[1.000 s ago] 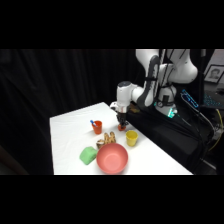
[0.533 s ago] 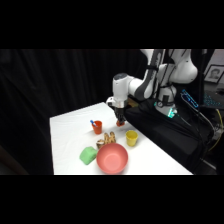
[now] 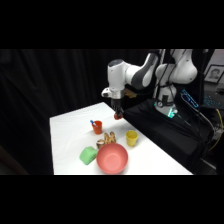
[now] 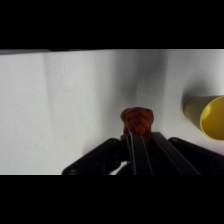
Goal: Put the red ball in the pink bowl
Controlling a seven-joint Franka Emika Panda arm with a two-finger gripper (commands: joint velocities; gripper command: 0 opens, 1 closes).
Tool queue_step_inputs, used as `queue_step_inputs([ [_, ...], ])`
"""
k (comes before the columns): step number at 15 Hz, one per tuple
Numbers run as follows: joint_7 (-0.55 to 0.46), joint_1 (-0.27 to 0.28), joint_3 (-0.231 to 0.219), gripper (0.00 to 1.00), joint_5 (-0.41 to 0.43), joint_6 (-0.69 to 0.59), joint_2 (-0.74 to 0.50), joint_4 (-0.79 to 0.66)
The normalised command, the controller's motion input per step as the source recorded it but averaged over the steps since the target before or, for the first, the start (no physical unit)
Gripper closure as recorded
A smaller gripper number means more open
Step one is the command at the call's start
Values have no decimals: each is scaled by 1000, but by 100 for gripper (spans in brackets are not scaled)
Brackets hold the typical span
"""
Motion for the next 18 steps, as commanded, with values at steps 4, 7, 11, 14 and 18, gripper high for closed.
queue_step_inputs([
  [4,-67,-124,149,98,-3,-356,-254,117],
  [7,-57,-71,145,98,48,-222,-135,126],
  [11,-53,-23,135,98,120,-90,-36,164],
  [14,-48,1,102,98,134,-58,53,221],
  [18,-19,36,94,98,146,-42,165,289],
])
